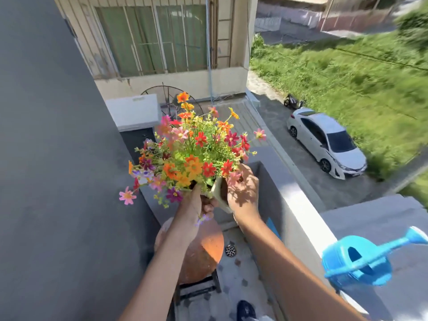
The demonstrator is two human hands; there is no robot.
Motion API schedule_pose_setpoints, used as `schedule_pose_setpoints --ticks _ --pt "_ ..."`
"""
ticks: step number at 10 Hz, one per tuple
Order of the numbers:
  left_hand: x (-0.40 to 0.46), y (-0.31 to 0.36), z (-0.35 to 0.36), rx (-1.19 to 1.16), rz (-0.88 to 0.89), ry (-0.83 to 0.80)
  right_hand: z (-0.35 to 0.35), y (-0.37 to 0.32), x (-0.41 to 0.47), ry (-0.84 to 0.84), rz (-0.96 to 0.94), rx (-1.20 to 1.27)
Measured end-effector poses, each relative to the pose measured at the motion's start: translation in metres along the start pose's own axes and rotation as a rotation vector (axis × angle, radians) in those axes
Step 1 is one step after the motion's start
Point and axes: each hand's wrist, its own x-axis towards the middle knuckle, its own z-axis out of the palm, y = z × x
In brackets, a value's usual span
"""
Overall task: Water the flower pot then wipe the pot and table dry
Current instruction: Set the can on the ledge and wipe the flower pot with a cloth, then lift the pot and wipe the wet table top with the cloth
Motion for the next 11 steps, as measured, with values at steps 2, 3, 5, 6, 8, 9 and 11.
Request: schedule_pose_setpoints --ticks 2,3,5,6,8,9,11 --pt "0.038 0.013 -0.019 0.056 0.002 0.124 0.034 0.026 0.011 -0.055 0.036 0.168" --pt "0.047 0.003 -0.032 0.069 -0.029 0.196 0.047 0.040 0.032 -0.036 0.109 0.128" --pt "0.062 -0.027 -0.052 -0.053 -0.137 0.238 0.065 0.110 0.074 -0.245 0.590 0.276" --pt "0.062 -0.035 -0.062 -0.095 -0.136 0.276 0.077 0.140 0.081 -0.322 0.586 0.190" --pt "0.089 -0.031 -0.099 -0.114 -0.115 0.329 0.127 0.205 0.080 -0.296 0.543 0.199" --pt "0.104 -0.027 -0.108 -0.125 -0.074 0.340 0.149 0.200 0.060 -0.329 0.336 0.061" --pt "0.129 -0.027 -0.112 -0.083 -0.074 0.314 0.192 0.252 0.014 -0.610 0.189 -0.198"
